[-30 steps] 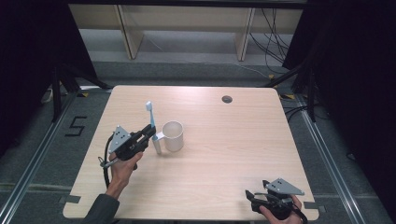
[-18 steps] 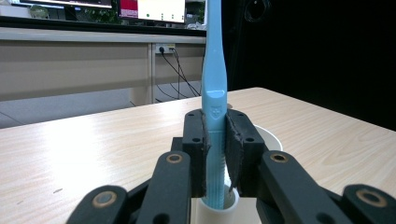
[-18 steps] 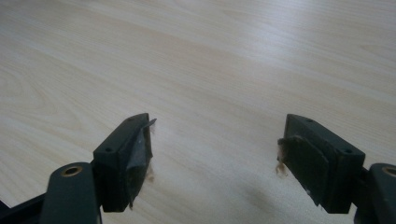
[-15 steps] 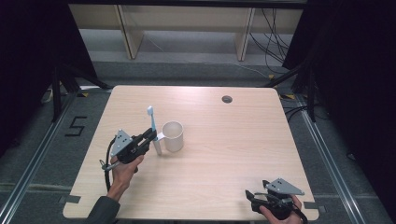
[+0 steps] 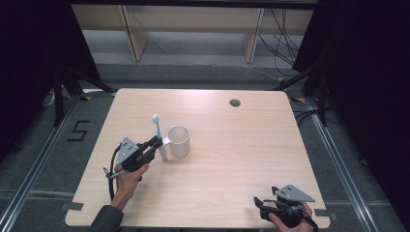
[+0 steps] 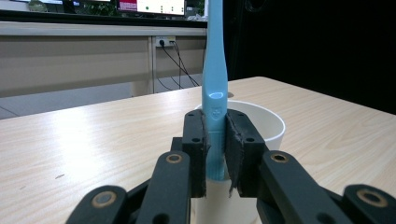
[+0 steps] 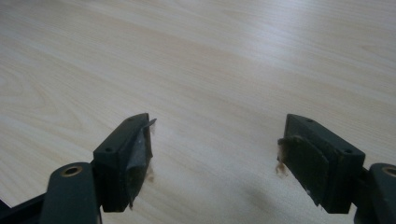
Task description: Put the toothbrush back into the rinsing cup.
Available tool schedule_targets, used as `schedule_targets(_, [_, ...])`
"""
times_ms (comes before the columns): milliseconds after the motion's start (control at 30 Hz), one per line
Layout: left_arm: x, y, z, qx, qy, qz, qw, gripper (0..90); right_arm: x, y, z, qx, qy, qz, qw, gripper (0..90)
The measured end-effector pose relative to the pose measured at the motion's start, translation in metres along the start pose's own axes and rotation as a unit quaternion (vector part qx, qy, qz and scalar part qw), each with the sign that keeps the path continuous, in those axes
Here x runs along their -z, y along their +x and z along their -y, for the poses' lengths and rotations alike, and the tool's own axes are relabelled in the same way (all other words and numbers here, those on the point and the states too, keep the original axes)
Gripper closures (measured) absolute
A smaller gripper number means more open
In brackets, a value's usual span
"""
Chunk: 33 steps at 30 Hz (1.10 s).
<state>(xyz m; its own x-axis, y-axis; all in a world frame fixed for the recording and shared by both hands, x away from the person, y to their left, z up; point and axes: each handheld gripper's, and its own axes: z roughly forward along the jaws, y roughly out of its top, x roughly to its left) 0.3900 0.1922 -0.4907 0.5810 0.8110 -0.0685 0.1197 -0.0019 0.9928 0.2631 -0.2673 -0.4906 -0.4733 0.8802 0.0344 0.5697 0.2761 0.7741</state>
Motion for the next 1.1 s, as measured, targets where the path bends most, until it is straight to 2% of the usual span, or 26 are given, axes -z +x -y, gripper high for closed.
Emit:
schedule_targets(67, [-0.001, 0.0, 0.002, 0.002, -0.005, 0.003, 1.0, 77.9, 0.0, 0.0, 0.0, 0.0, 0.0, 0.0, 1.0, 25.2])
schedule_targets(100, [0.0, -0.001, 0.002, 0.001, 0.004, -0.001, 1.0, 77.7, 0.0, 0.0, 0.0, -0.002, -0.001, -0.001, 1.0, 25.2])
schedule_targets(233, [0.001, -0.001, 0.003, -0.001, 0.007, 0.0, 1.0, 75.4, 0.0, 0.0, 0.0, 0.001, 0.0, 0.001, 1.0, 25.2])
schedule_targets(367, [0.002, -0.001, 0.001, -0.001, 0.007, 0.0, 1.0, 69.1, 0.0, 0.0, 0.0, -0.001, 0.0, 0.0, 1.0, 25.3])
schedule_targets(433, [0.003, -0.002, 0.0, -0.003, 0.008, -0.003, 1.0, 61.5, -0.001, 0.0, 0.0, 0.0, -0.002, 0.0, 1.0, 25.3])
schedule_targets(500, [0.005, -0.002, -0.001, 0.006, 0.013, -0.007, 0.9999, 53.9, 0.0, 0.0, 0.0, 0.0, 0.0, 0.0, 1.0, 25.2])
schedule_targets(667, [0.009, 0.0, -0.004, 0.024, 0.012, -0.009, 0.9996, 42.8, 0.0, 0.0, 0.0, 0.002, -0.002, 0.002, 1.0, 25.2])
schedule_targets(700, [0.009, 0.001, -0.003, 0.027, 0.007, -0.008, 0.9996, 41.8, 0.0, 0.0, 0.0, 0.002, 0.001, 0.002, 1.0, 25.2])
schedule_targets(967, [0.016, -0.002, -0.007, 0.034, 0.031, -0.006, 0.9989, 33.9, 0.0, 0.0, 0.0, 0.001, -0.001, 0.001, 1.0, 25.2])
schedule_targets(1100, [0.021, -0.003, -0.011, 0.039, 0.032, -0.004, 0.9987, 30.5, 0.0, 0.0, 0.0, -0.001, -0.001, 0.003, 1.0, 25.3])
